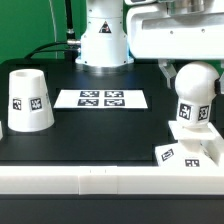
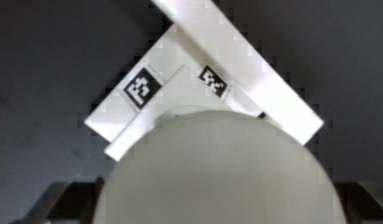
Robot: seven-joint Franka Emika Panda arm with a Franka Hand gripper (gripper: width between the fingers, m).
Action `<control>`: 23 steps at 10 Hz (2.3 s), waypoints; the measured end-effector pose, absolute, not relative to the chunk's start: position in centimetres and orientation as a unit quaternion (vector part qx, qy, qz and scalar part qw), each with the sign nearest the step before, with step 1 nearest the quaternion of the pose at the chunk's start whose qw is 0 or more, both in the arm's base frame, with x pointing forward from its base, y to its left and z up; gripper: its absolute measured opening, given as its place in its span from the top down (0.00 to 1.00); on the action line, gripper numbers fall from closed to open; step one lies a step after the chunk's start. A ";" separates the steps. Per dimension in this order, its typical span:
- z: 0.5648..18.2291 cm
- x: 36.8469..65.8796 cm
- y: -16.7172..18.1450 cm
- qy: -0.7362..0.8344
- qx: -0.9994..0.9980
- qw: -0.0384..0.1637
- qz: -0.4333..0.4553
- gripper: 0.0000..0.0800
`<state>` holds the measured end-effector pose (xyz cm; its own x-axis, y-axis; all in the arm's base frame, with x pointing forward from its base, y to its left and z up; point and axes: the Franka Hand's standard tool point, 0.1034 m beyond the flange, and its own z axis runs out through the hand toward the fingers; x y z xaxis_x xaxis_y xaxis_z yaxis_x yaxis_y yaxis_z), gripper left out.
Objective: Assemble lamp
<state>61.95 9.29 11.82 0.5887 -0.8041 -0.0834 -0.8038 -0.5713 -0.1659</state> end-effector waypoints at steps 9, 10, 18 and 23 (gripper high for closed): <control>11.8 62.3 9.2 0.564 -0.818 0.115 0.016 0.13; 11.8 62.3 9.3 0.524 -0.844 0.114 0.010 0.13; 12.6 62.8 8.8 0.154 -0.985 0.074 -0.032 0.13; 12.7 63.1 9.0 -0.066 -0.995 0.051 -0.052 0.13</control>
Offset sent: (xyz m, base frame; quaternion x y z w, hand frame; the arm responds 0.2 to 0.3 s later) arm -0.0025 -0.0075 -0.0030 -0.0172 -0.0179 0.2929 0.9558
